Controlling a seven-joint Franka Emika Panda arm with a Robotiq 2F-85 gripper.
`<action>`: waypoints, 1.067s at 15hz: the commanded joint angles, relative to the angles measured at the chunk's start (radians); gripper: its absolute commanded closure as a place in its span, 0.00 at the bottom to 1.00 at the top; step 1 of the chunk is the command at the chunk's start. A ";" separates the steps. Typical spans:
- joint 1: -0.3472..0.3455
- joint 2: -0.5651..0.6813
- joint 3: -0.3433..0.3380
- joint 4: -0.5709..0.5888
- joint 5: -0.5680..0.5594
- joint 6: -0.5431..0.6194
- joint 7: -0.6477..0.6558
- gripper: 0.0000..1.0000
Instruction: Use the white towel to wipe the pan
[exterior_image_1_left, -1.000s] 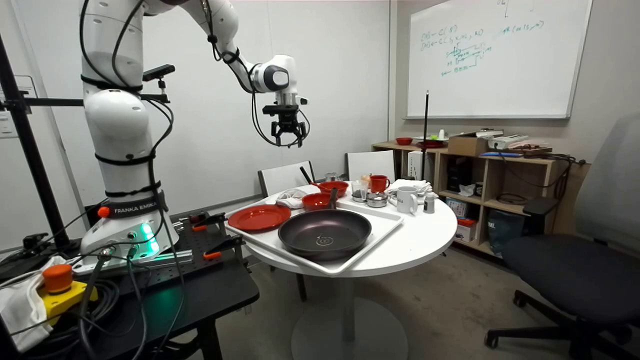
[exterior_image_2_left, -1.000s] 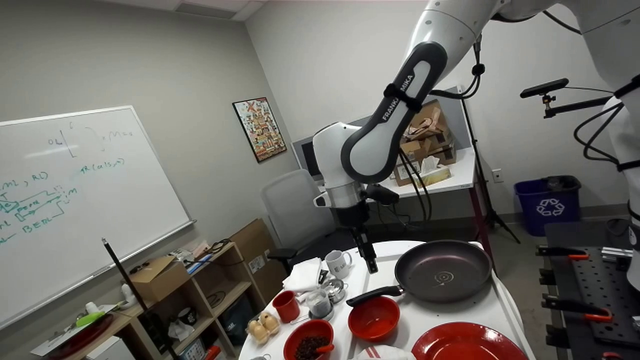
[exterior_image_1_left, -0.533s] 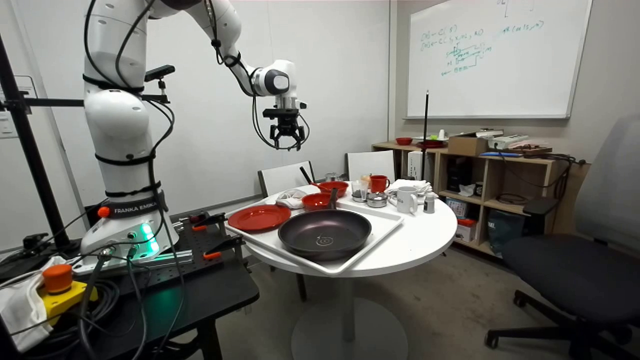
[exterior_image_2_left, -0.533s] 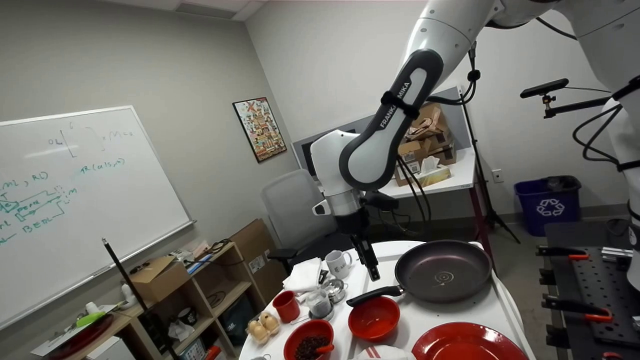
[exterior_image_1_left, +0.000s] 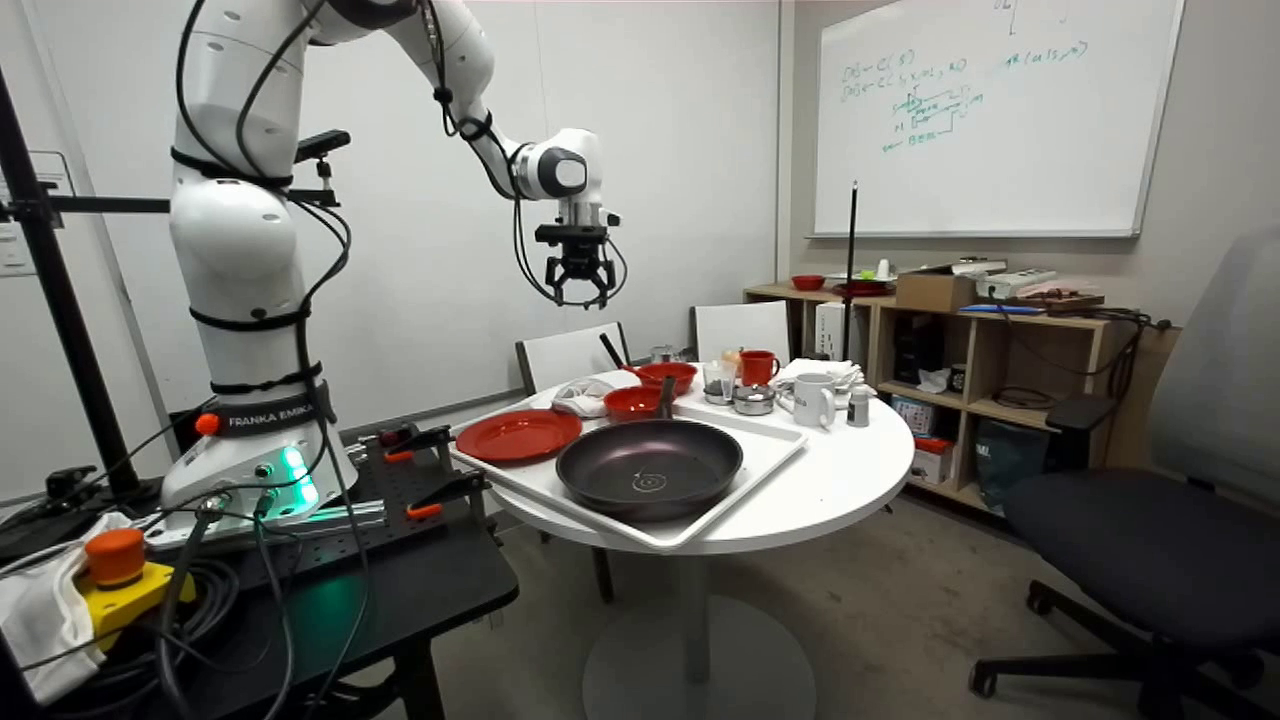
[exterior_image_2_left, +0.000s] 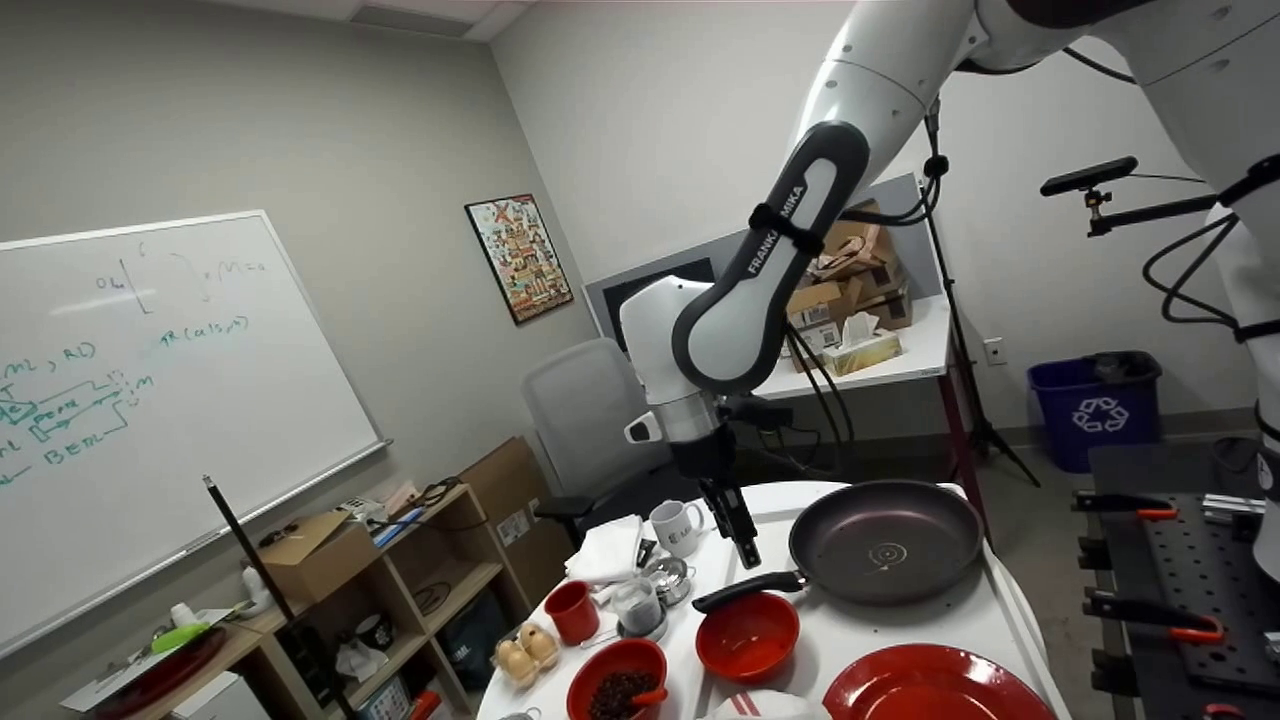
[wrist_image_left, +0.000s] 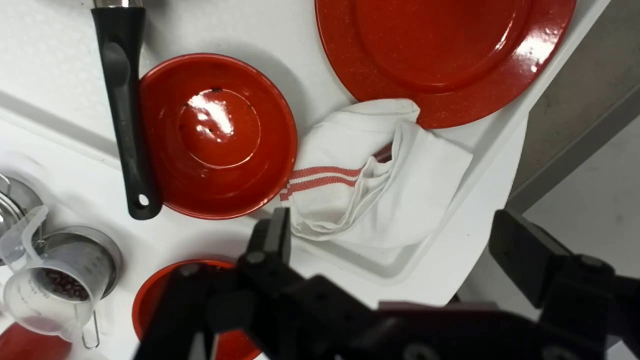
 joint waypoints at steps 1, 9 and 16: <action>-0.015 0.140 0.016 0.118 0.008 -0.034 -0.097 0.00; 0.039 0.381 0.055 0.314 -0.044 -0.111 -0.136 0.00; 0.153 0.464 0.006 0.377 -0.182 -0.098 0.046 0.00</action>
